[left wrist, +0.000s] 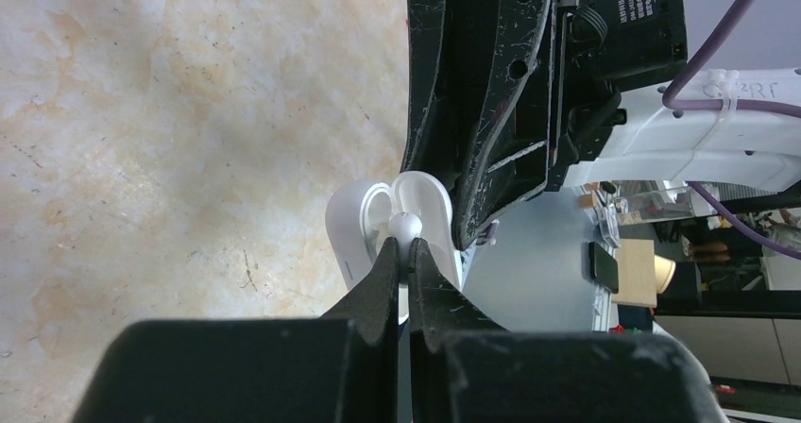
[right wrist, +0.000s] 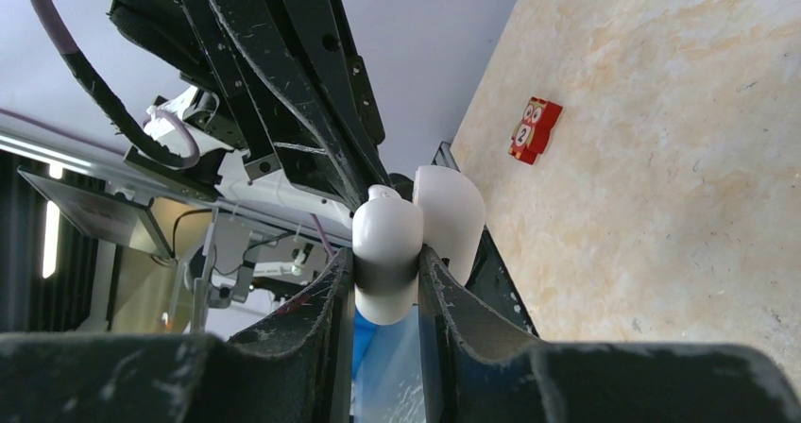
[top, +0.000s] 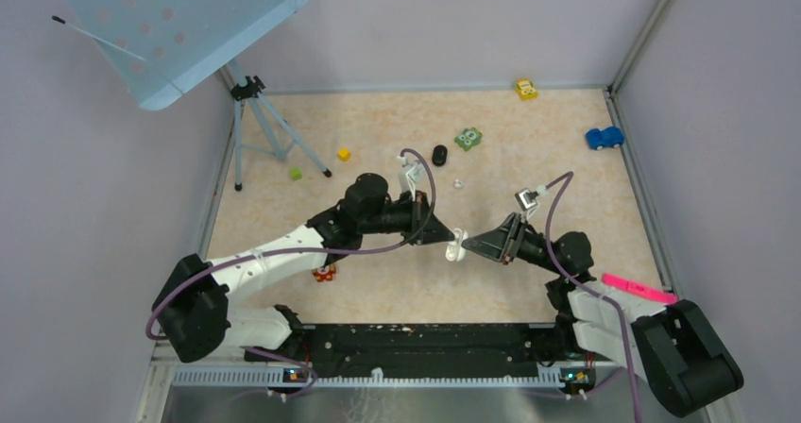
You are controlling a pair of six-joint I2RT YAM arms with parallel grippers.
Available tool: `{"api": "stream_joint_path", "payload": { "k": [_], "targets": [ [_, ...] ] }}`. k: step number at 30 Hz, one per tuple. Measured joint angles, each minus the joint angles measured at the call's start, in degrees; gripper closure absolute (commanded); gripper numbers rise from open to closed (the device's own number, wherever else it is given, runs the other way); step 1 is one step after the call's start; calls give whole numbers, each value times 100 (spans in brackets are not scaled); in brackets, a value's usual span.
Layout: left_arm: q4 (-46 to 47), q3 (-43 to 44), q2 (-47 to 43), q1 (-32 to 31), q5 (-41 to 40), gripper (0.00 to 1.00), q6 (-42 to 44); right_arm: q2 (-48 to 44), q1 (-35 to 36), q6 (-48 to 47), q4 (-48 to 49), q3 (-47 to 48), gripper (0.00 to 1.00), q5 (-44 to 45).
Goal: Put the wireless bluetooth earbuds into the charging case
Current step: Insert the right earbud into the right side groove of the charging case.
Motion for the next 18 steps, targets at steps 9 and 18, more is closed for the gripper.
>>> {"api": "stream_joint_path", "payload": {
  "k": [9,18],
  "targets": [
    [-39,103,13,-55,-74,100,103,-177,0,17,-61,-33,100,7],
    [-144,229,98,-90,-153,100,238,-243,7,13,-87,-35,100,-44]
  ]
}}
